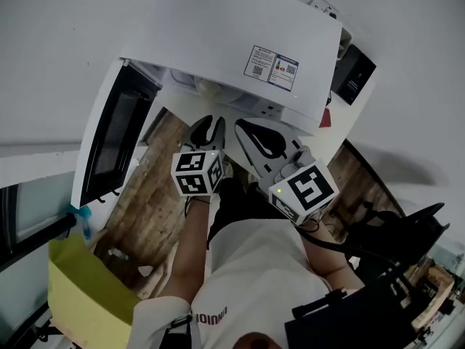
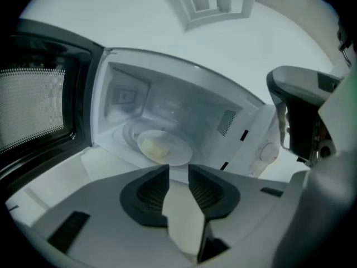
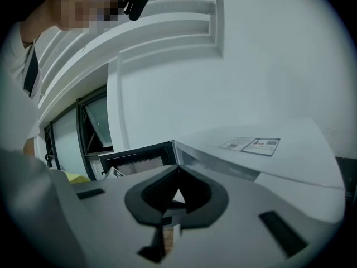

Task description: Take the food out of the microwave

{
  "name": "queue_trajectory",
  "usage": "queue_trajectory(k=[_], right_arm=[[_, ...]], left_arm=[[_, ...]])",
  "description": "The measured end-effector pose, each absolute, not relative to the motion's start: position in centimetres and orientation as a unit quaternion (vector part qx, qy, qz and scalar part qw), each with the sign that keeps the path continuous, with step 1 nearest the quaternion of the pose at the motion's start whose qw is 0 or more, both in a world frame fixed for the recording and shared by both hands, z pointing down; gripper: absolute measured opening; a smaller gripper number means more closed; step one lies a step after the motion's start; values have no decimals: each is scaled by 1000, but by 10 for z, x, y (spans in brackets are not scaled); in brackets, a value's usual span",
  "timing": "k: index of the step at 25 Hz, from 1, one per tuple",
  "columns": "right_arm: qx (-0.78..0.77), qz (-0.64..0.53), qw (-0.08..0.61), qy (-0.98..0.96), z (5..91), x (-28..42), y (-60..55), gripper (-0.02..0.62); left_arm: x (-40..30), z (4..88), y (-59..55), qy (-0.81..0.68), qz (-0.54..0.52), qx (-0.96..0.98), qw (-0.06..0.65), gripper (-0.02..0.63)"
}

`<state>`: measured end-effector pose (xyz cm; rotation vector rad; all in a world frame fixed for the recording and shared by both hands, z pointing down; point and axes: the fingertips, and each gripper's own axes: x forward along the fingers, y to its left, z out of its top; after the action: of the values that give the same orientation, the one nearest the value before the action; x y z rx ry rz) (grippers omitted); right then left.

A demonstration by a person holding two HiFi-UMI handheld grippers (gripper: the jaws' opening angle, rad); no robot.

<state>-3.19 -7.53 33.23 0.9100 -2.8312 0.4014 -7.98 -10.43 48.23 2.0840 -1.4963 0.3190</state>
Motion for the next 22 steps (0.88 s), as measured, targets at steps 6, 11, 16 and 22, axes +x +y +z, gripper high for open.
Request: queue_trajectory(k=[6,11,16,22], right_arm=[[310,144,88,-936,347,-38,-79,21],[317,148,97,-932,352,-38,-83,21],[324,151,102,-928,355,-37,-86,21],[332,156,108,-924,359,-36,-88,21]], left_arm=[[-85,505,-120,-539,89,767,335,114],[-86,513,-134,-532,32,748,395,114],[-87,519,-142,-524,-2,734,432,114],[-90,523,-150,-520,-31,718,462,114]])
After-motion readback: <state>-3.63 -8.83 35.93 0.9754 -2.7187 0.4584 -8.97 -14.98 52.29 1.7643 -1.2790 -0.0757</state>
